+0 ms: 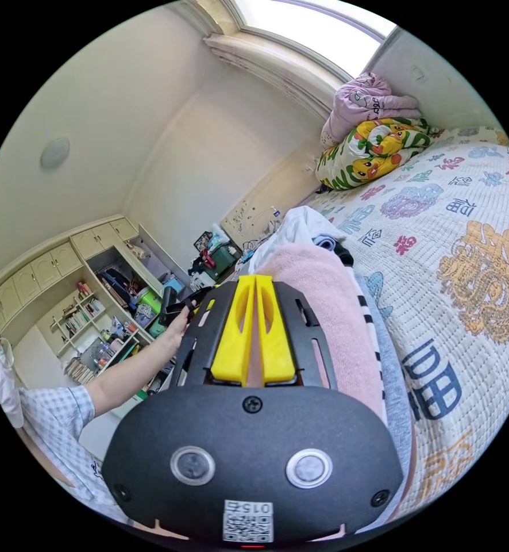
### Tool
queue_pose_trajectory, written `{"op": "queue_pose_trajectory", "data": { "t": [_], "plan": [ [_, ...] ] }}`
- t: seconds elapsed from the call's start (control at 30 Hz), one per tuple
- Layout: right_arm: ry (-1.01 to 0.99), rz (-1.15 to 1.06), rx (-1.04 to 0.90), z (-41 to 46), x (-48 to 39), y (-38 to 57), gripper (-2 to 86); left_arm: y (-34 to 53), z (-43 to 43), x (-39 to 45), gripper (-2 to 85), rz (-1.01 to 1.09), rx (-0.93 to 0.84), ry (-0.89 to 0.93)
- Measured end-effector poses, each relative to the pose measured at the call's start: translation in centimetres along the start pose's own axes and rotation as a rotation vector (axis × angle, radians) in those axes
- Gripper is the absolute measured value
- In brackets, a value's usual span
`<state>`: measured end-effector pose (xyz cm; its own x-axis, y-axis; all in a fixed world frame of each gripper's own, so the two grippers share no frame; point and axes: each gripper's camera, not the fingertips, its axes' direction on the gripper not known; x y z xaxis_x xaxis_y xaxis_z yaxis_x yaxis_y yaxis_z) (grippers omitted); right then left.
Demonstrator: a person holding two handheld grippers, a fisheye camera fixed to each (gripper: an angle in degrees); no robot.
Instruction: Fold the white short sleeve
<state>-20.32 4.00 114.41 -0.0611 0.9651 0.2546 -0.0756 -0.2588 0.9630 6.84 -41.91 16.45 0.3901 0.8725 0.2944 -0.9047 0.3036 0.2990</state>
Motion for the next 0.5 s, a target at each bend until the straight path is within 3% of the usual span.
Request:
{"op": "queue_pose_trajectory", "data": {
  "t": [0.13, 0.27, 0.5],
  "plan": [
    [0.003, -0.006, 0.007, 0.1, -1.8, 0.6, -0.5, -0.1, 3.5, 0.7, 7.9, -0.032, -0.13, -0.071],
    [-0.002, -0.005, 0.013, 0.1, -3.3, 0.2, -0.5, 0.0, 0.4, 1.2, 1.0, -0.046, -0.092, -0.068],
    [-0.021, 0.012, 0.021, 0.0, -6.9, -3.4, -0.5, 1.8, -20.4, 4.9, -0.6, 0.06, 0.261, 0.112]
  ]
}}
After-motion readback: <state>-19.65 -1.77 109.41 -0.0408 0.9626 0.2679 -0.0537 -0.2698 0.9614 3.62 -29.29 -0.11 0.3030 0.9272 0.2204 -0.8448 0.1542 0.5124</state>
